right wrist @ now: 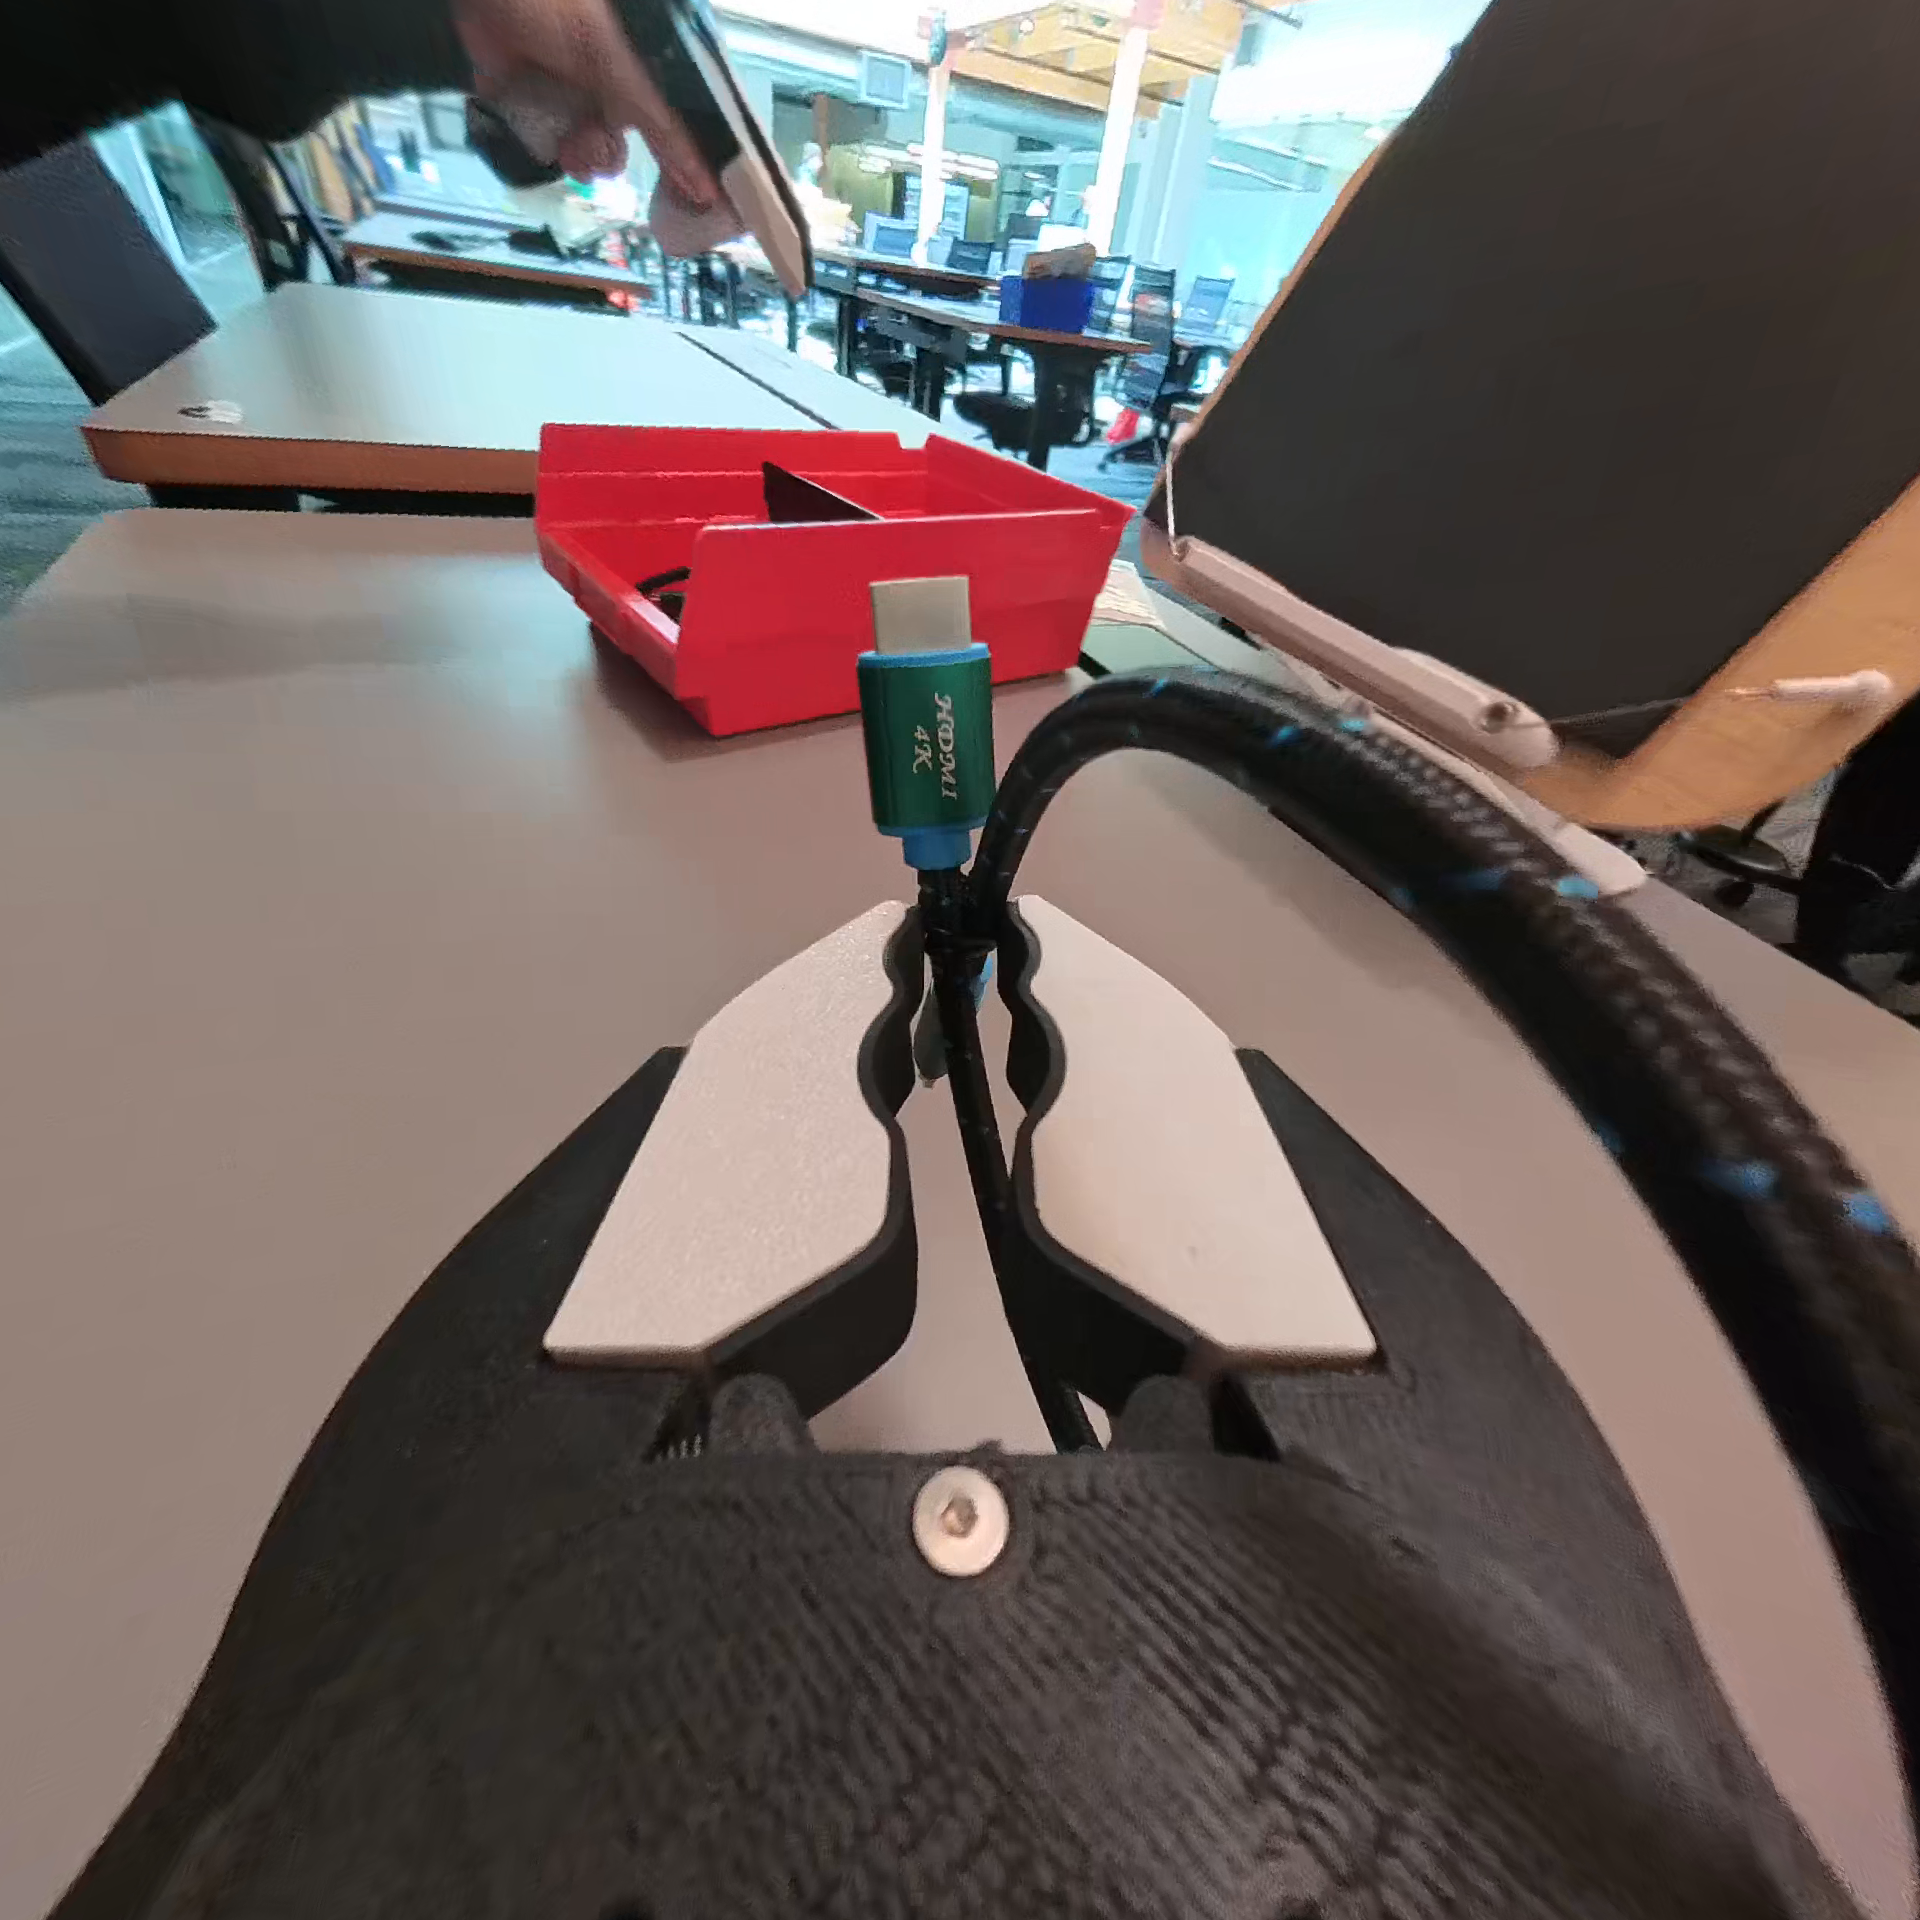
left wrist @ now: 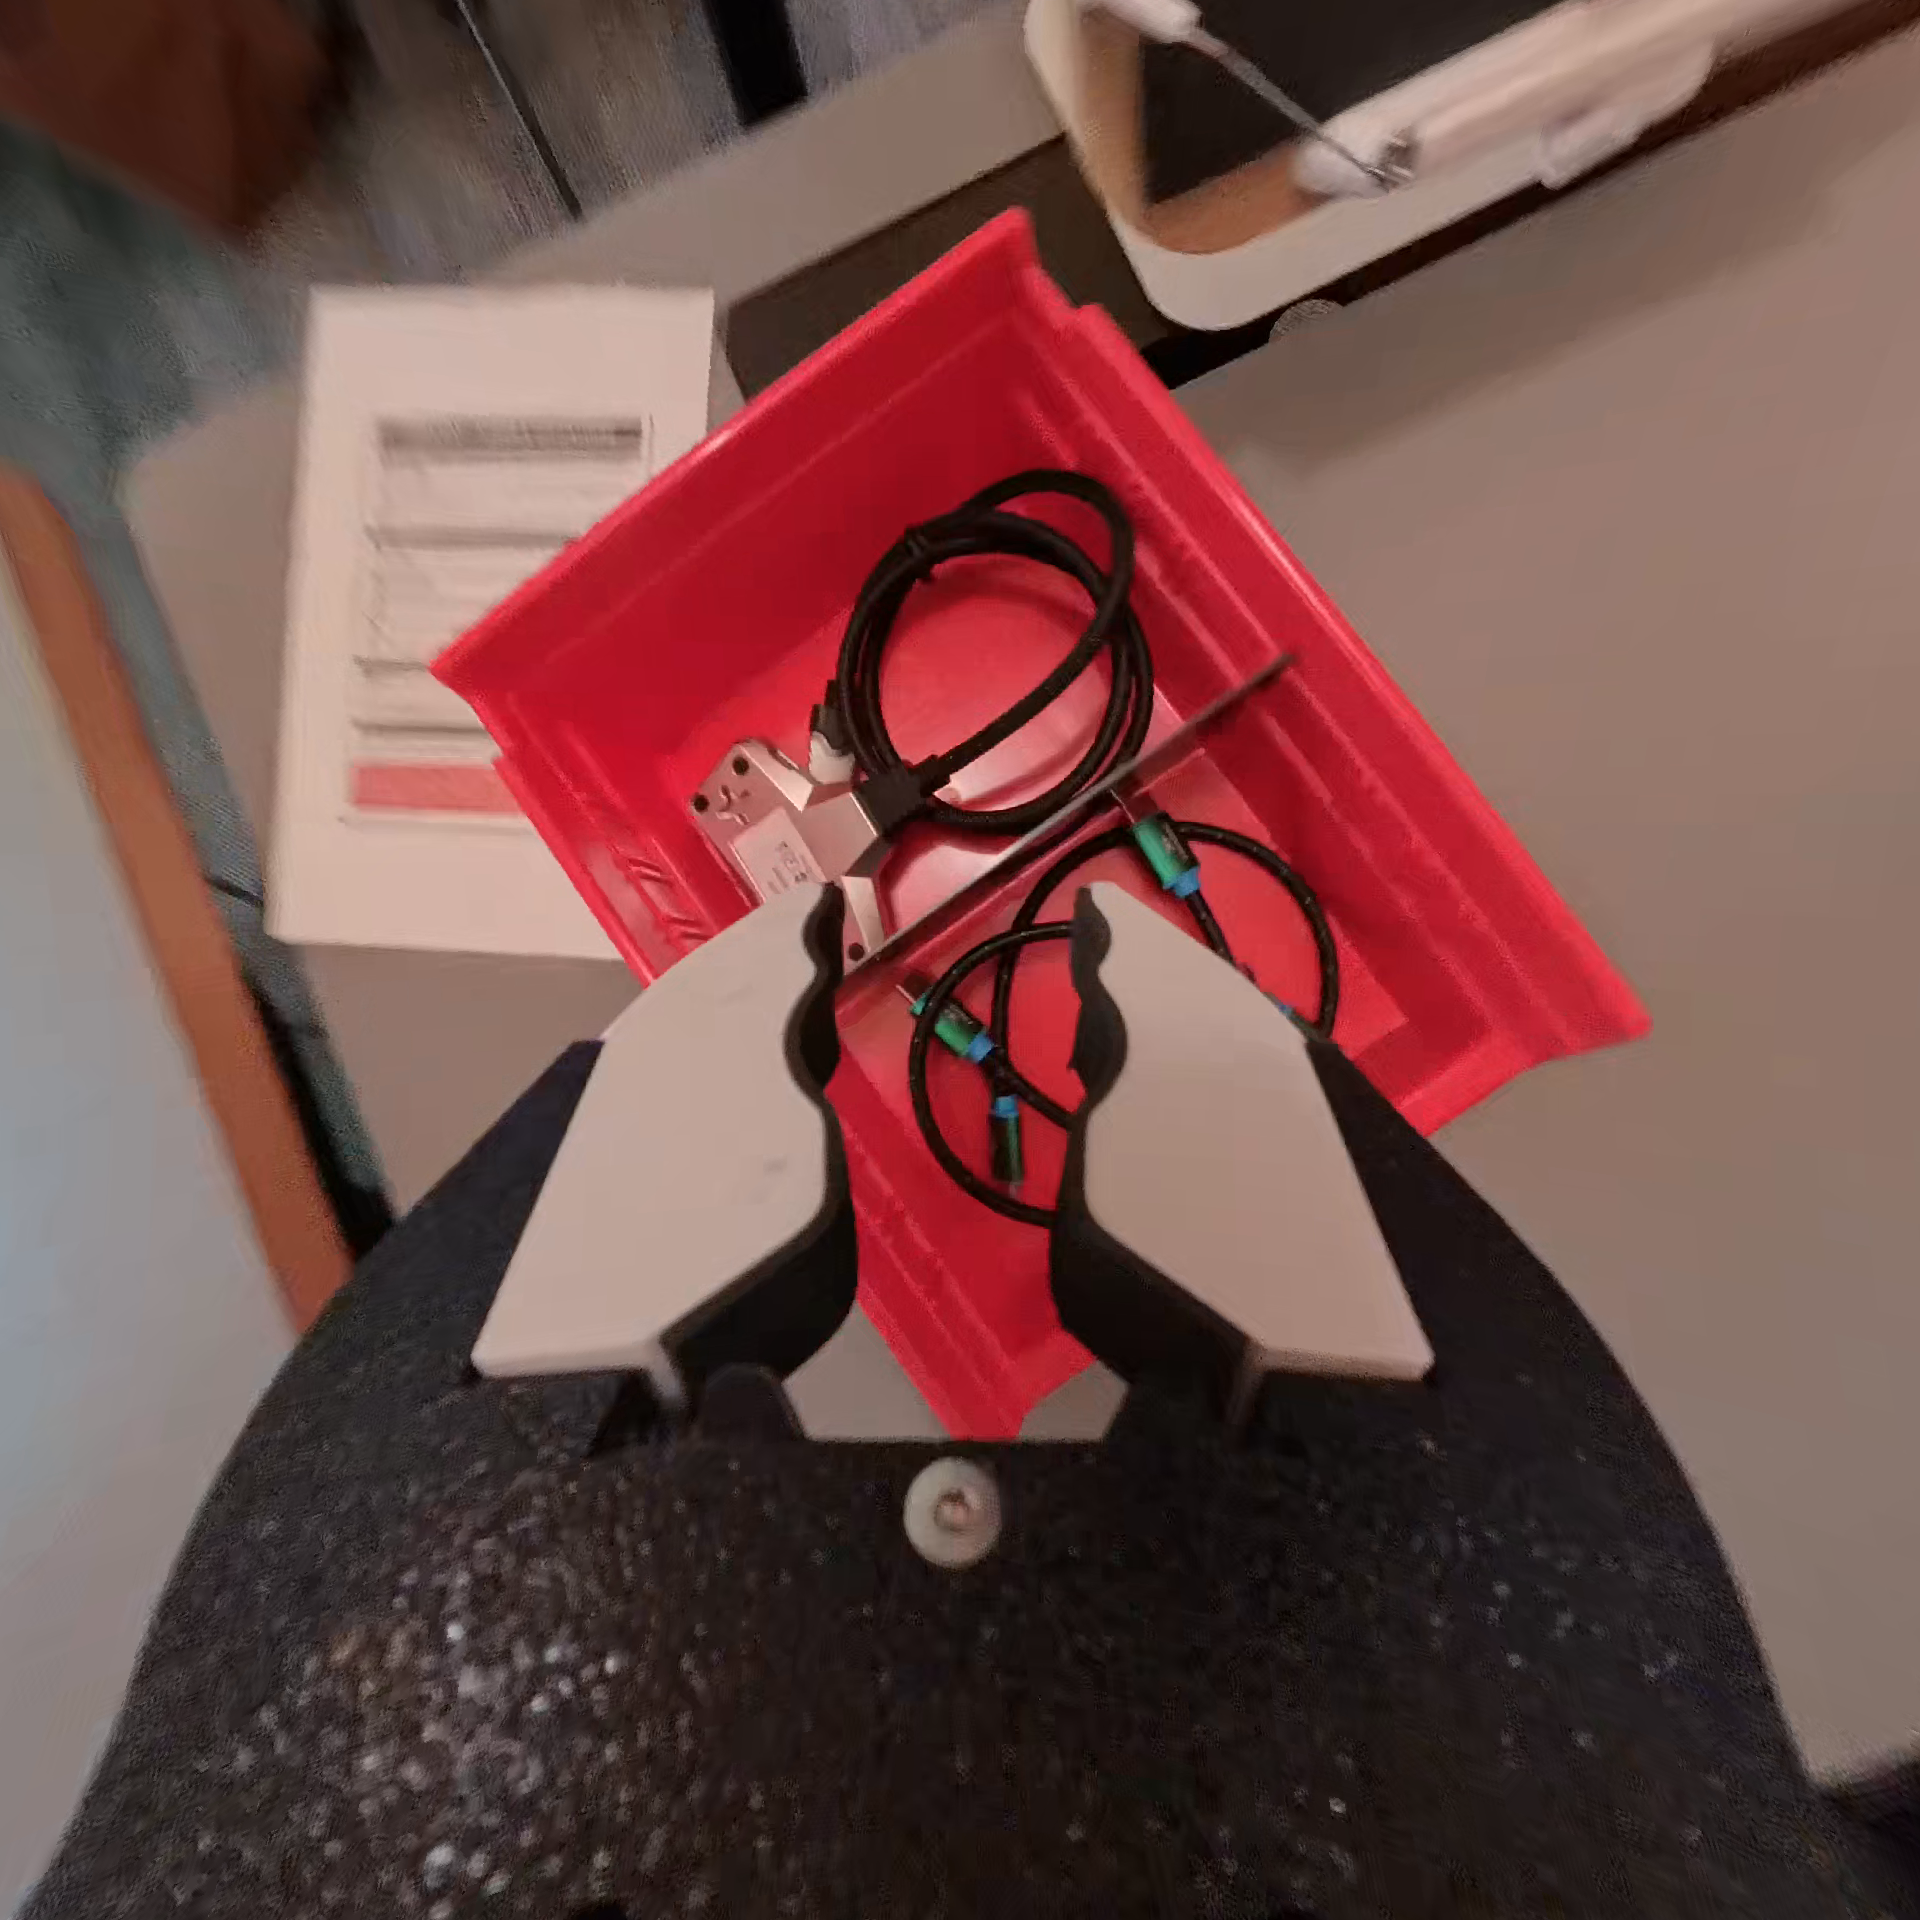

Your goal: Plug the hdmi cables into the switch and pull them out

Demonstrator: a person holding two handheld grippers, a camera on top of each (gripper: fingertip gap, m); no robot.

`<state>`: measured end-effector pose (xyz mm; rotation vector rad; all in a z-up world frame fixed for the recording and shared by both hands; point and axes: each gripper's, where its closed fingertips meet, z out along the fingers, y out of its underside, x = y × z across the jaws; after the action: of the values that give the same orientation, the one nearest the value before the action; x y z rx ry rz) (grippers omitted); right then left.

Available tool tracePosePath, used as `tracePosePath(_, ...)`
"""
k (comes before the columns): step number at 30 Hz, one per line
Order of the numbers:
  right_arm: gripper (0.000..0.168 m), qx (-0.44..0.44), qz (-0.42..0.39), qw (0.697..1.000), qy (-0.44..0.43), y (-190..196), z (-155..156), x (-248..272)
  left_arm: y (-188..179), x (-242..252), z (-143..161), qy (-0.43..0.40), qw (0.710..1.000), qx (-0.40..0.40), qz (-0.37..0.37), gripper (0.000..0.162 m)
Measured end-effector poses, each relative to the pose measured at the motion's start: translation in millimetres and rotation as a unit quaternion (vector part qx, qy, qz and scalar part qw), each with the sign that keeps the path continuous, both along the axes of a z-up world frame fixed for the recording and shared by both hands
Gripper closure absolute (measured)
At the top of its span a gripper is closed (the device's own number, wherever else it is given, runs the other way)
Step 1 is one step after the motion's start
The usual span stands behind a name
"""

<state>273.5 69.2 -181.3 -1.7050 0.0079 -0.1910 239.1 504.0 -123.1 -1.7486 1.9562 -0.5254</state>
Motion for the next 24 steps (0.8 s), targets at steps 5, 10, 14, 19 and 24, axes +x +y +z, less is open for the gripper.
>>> tracePosePath(5, 0.154, 0.031, -0.015, 0.999, 0.025, -5.8, -3.7, 10.2, 26.7, 48.8, -25.5, 0.058, 0.993, -0.101, -0.006, 0.124)
tracePosePath(10, 0.154, 0.023, -0.010, 0.999, 0.033, -6.2, -13.5, 10.7, 18.1, 60.1, -71.3, 0.195, 0.969, -0.148, 0.030, 0.106)
tracePosePath(14, 0.154, 0.018, -0.006, 0.999, 0.035, -2.1, -19.0, 11.0, 25.2, 49.8, -111.4, 0.311, 0.925, -0.159, 0.151, 0.095)
tracePosePath(19, 0.154, 0.014, 0.002, 0.999, 0.032, -0.6, -21.1, 7.3, 20.3, 51.9, -129.0, 0.341, 0.893, -0.198, 0.218, 0.098)
tracePosePath(24, 0.154, 0.029, 0.005, 0.999, 0.039, -2.4, -17.8, 7.8, 15.6, 52.3, -136.5, 0.352, 0.871, -0.210, 0.270, 0.103)
